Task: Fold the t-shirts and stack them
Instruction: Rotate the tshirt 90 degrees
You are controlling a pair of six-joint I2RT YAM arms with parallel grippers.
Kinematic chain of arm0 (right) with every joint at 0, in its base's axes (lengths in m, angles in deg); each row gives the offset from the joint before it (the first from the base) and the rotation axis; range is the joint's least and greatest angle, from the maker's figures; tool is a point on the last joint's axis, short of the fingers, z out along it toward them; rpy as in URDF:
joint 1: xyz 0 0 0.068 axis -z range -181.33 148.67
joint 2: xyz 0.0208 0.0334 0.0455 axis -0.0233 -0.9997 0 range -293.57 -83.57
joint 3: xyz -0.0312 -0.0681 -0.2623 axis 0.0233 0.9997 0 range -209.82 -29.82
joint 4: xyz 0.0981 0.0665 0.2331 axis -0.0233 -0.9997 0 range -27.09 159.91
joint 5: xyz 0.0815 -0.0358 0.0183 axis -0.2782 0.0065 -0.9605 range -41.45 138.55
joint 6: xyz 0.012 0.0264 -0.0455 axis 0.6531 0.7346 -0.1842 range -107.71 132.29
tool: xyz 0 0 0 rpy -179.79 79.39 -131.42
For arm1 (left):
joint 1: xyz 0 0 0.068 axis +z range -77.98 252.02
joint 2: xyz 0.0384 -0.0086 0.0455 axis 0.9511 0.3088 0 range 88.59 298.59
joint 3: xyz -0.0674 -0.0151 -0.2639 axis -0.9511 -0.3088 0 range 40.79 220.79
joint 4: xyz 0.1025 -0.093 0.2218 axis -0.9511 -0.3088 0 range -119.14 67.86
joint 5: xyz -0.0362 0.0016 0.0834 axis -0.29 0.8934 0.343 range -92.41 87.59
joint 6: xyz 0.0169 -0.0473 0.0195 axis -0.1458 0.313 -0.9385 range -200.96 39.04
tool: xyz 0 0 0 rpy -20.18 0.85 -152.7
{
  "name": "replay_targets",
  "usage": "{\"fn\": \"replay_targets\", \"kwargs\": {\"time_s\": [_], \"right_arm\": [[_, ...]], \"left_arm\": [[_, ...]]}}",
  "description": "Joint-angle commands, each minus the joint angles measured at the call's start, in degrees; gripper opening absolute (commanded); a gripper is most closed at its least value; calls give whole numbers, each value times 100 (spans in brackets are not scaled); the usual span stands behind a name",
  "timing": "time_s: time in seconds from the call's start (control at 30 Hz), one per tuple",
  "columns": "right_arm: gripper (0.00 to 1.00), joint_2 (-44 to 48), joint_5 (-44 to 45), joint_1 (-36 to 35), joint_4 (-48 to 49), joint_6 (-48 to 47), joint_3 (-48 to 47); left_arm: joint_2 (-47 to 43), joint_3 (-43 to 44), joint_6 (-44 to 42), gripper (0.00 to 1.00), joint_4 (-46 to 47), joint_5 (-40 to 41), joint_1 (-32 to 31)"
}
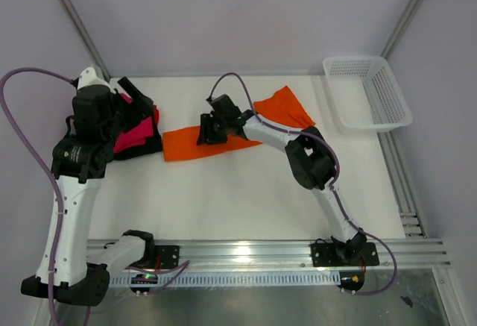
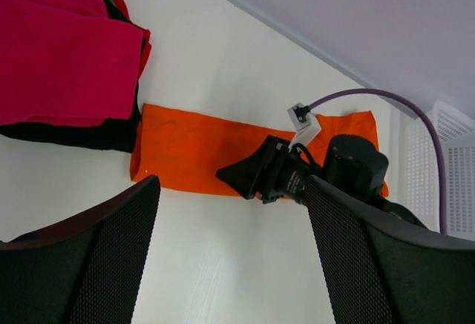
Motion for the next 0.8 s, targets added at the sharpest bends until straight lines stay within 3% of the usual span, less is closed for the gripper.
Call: {"fn": "replay_targets", "kwargs": {"time_s": [0.0,0.33,0.77], "right_arm": [[51,64,-95,-80,327,203,-332],[51,-7,-253,-247,1144,431,-209],[51,-798,230,-265,1005,414,-868]], "left_arm": [[-147,-47,80,82,128,-21,24],[-270,-355,186,81,67,-153,24],[-639,-355,326,81,-223,-241,24]]}}
